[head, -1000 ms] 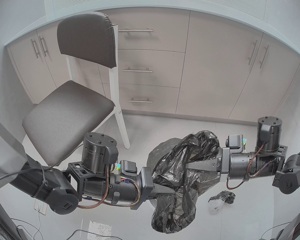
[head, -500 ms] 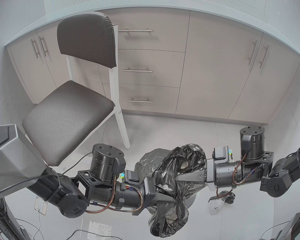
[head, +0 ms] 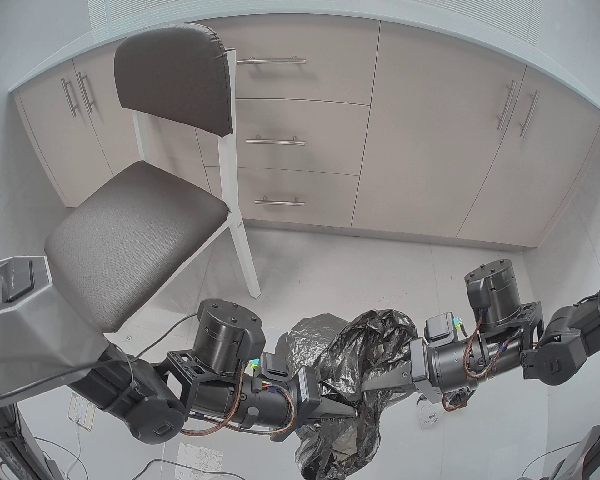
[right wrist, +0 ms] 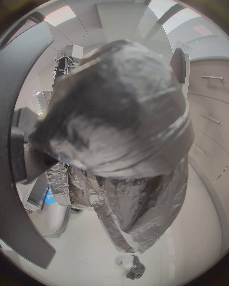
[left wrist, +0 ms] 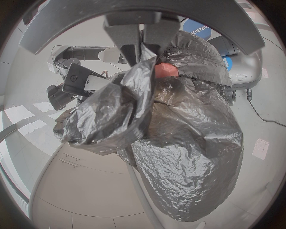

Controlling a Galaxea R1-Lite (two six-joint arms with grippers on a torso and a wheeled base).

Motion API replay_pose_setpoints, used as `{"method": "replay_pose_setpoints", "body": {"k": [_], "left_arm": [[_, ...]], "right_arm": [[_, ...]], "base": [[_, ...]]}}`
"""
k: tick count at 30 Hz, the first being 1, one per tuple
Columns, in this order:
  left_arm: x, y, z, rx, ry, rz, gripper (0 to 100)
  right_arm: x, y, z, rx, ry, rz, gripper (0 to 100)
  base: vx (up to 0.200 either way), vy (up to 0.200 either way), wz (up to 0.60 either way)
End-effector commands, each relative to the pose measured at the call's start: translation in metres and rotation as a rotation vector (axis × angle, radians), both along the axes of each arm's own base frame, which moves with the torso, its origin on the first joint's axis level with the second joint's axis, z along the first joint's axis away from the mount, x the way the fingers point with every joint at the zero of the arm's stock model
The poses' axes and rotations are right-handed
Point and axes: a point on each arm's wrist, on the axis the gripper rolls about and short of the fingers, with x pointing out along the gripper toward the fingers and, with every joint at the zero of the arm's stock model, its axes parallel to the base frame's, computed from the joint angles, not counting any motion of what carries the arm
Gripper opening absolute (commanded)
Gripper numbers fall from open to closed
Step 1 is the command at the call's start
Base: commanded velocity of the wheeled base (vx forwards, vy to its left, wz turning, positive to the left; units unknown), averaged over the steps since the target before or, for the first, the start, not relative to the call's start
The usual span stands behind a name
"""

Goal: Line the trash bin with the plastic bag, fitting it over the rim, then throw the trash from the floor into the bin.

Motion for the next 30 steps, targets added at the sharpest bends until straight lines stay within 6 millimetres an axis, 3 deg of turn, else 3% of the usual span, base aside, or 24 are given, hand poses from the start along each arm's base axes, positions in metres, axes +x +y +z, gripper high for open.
{"method": "replay_pose_setpoints", "body": {"k": [1,10,13,30], "left_arm": [[-0.002,-0.002,-0.002,0.004,0.005,-0.008,0],[-0.013,-0.004,0.013,-0.029,0.005,-0.030,0],[-0.016,-0.006,0.013,-0.051,0.047,-0.084,0],[-0.015,-0.008,0.005,-0.035,0.071,-0.093,0]], "right_arm": [[0.004,0.001,0.017,-0.001,-0.007,-0.003,0],[-0.007,-0.009,0.055,0.002,-0.019,-0.006,0],[-0.003,-0.014,0.066,-0.042,0.015,-0.018,0],[0.022,-0.005,0.027,-0.155,0.124,0.014,0]], "base": [[0.000,0.000,0.00],[0.000,0.000,0.00],[0.000,0.000,0.00],[0.000,0.000,0.00]]}}
